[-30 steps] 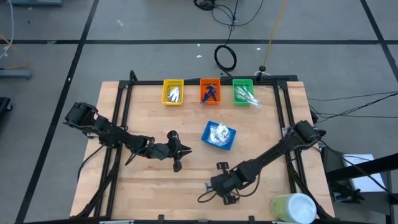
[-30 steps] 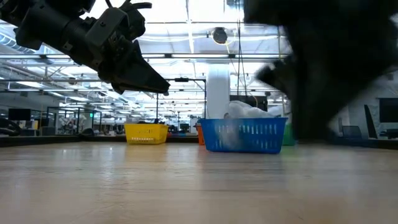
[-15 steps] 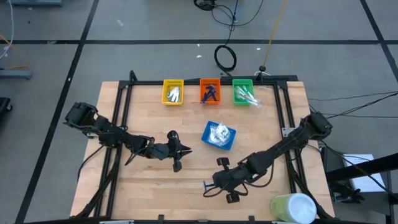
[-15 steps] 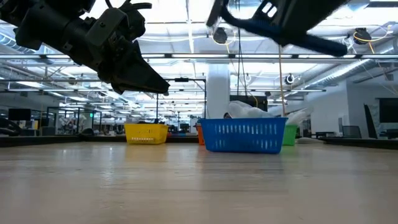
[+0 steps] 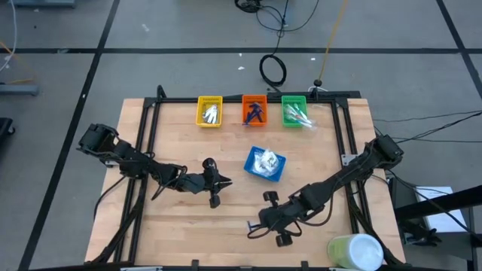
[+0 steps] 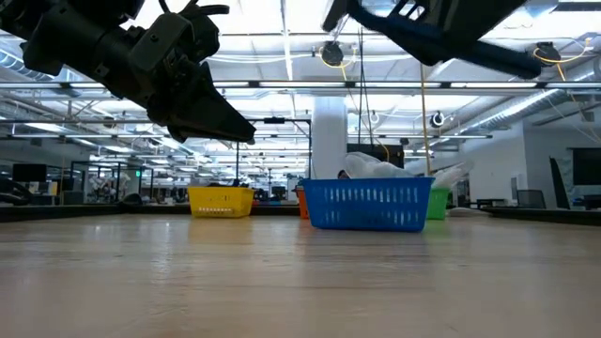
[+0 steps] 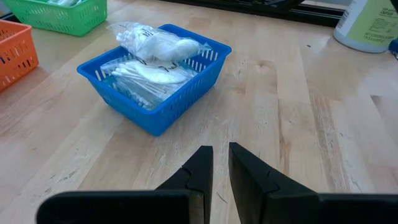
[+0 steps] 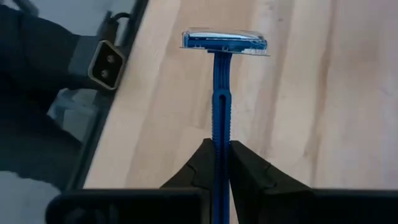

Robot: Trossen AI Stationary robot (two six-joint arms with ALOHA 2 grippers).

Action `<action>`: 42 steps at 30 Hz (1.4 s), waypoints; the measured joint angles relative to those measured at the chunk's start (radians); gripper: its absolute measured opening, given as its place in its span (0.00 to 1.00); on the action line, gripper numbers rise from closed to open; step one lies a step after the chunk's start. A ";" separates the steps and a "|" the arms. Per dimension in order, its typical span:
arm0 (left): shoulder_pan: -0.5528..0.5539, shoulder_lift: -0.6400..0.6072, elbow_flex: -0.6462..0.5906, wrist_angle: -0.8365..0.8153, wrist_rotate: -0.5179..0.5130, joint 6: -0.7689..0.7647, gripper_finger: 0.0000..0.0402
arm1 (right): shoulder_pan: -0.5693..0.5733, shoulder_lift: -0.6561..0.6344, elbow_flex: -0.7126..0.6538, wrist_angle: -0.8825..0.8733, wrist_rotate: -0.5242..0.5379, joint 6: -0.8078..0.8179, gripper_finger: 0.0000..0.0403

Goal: Pick & Place Travel size toiletries
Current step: Put the blue razor into the orange basket

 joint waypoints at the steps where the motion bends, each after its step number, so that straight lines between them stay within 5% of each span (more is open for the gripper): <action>1: 0.000 0.000 0.000 0.000 0.000 0.000 0.13 | 0.001 0.000 0.000 0.003 -0.012 0.000 0.04; 13: -0.001 0.000 0.000 -0.003 0.000 0.000 0.13 | 0.012 -0.078 -0.256 0.335 -0.044 -0.020 0.04; 26: 0.000 0.000 0.000 -0.017 0.000 -0.003 0.13 | -0.059 -0.270 -0.708 1.106 -0.084 -0.061 0.04; 42: 0.001 0.000 0.000 -0.016 0.000 -0.003 0.13 | -0.419 -0.269 -0.718 1.105 -0.040 -0.079 0.05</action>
